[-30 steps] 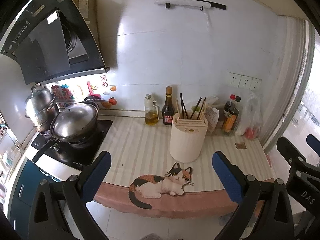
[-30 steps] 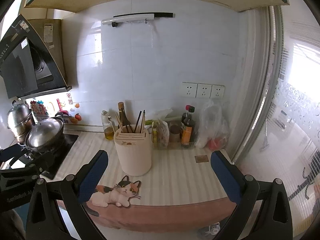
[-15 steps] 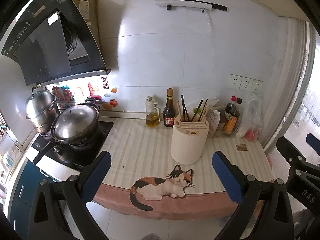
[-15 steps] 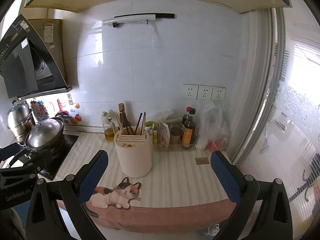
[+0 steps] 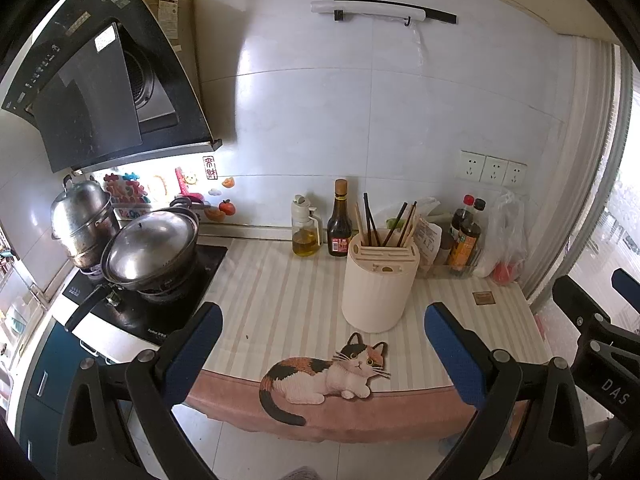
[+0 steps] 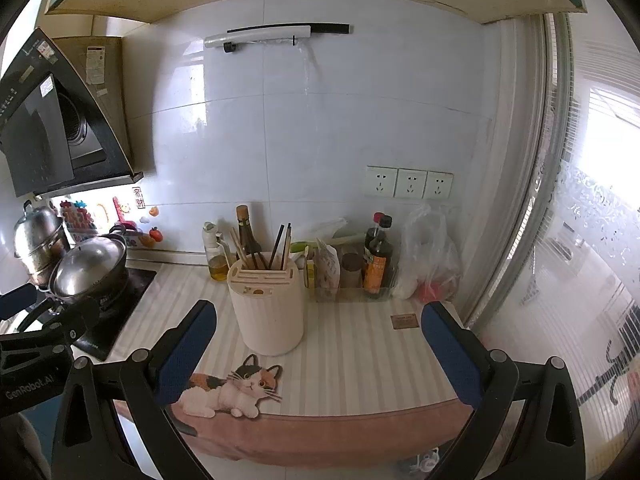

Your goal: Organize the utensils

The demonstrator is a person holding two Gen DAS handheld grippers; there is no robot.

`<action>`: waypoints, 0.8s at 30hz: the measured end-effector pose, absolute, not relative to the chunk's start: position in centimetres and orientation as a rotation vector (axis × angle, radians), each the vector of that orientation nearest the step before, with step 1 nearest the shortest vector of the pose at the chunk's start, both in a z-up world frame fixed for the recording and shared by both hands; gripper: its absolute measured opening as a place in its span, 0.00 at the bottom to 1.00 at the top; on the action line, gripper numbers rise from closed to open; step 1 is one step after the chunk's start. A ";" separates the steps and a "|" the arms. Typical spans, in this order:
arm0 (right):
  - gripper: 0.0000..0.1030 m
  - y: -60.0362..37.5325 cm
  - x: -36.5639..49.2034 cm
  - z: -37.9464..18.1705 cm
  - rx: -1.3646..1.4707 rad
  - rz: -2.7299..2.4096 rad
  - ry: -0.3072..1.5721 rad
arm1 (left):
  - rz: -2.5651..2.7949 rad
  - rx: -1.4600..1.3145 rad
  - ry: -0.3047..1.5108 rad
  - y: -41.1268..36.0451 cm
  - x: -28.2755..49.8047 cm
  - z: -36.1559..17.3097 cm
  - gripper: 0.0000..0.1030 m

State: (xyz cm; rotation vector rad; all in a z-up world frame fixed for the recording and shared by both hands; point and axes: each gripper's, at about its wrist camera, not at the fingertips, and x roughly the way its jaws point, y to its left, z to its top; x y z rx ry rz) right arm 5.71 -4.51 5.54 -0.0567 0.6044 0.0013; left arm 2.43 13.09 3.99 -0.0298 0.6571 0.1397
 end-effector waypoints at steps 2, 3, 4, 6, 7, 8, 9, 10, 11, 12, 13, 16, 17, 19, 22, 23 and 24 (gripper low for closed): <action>1.00 -4.5 5.7 5.5 -0.057 0.002 0.605 | 0.140 -0.029 0.657 13.0 2.3 4.0 1.00; 1.00 -4.5 5.8 5.5 -0.056 0.002 0.606 | 0.140 -0.028 0.656 13.0 2.3 4.0 1.00; 1.00 -4.5 5.9 5.6 -0.055 0.001 0.605 | 0.140 -0.027 0.656 13.0 2.4 4.0 1.00; 1.00 -4.6 5.8 5.5 -0.057 0.003 0.604 | 0.141 -0.029 0.656 13.1 2.6 4.0 1.00; 1.00 -4.5 5.9 5.6 -0.057 0.003 0.603 | 0.141 -0.029 0.656 13.1 2.6 4.0 1.00; 1.00 -4.6 5.9 5.5 -0.056 0.003 0.603 | 0.141 -0.027 0.657 13.0 2.6 4.0 1.00; 1.00 -4.6 6.1 5.5 -0.056 0.003 0.603 | 0.142 -0.028 0.656 13.0 2.5 4.0 1.00; 1.00 -4.6 6.0 5.5 -0.056 0.002 0.603 | 0.142 -0.027 0.655 13.0 2.5 4.0 1.00; 1.00 -4.6 6.0 5.5 -0.056 0.002 0.603 | 0.143 -0.026 0.656 13.0 2.6 4.0 1.00; 1.00 -4.6 6.0 5.5 -0.056 0.004 0.604 | 0.142 -0.026 0.656 13.1 2.8 4.1 1.00; 1.00 -4.5 6.2 5.5 -0.056 0.004 0.605 | 0.141 -0.028 0.656 13.1 2.9 4.2 1.00; 1.00 -4.6 6.6 5.4 -0.055 0.007 0.608 | 0.142 -0.023 0.654 13.1 2.9 4.1 1.00; 1.00 -4.5 6.6 5.4 -0.054 0.006 0.608 | 0.142 -0.023 0.654 13.1 3.2 4.3 1.00; 1.00 -4.5 6.7 5.4 -0.054 0.008 0.607 | 0.141 -0.024 0.656 13.1 3.3 4.2 1.00; 1.00 -4.5 6.8 5.4 -0.054 0.006 0.604 | 0.142 -0.025 0.655 13.1 3.2 4.2 1.00; 1.00 -4.5 6.8 5.4 -0.054 0.005 0.603 | 0.141 -0.026 0.655 13.1 3.2 4.2 1.00; 1.00 -4.4 6.7 5.3 -0.054 0.004 0.602 | 0.140 -0.025 0.656 13.0 3.4 4.3 1.00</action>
